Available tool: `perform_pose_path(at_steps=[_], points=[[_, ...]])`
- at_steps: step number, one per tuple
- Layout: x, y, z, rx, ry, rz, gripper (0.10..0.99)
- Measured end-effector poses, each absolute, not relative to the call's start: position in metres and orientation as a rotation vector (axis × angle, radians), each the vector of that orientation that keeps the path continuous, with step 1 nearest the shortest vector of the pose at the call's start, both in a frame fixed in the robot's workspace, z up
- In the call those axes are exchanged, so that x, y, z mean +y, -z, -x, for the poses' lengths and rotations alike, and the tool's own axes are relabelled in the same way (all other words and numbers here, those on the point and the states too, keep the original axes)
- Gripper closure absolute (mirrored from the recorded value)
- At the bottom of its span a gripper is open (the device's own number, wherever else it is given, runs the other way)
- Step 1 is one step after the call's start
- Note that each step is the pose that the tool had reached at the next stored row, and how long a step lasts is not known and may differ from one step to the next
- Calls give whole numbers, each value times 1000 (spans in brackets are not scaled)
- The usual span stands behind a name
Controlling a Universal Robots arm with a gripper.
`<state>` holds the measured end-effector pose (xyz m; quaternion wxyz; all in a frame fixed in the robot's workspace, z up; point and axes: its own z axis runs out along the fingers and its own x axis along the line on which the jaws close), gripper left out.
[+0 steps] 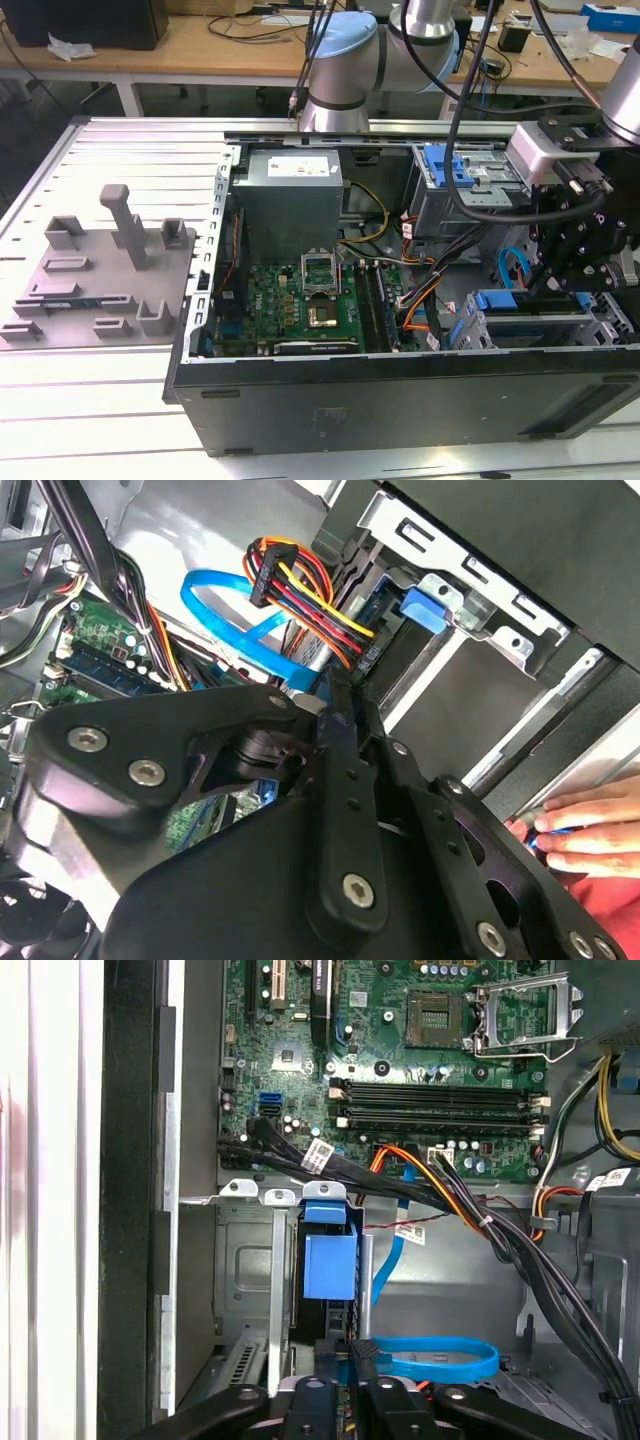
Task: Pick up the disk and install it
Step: 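Insert the second disk wire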
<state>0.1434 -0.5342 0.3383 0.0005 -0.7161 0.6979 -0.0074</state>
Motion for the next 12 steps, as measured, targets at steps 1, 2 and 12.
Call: perform_pose_path(at_steps=[1,2,12], points=[[-534,-340,-143,2192,23,2249,910],[-534,-343,-143,2192,23,2249,847],[-511,-369,-142,2225,99,2283,847]])
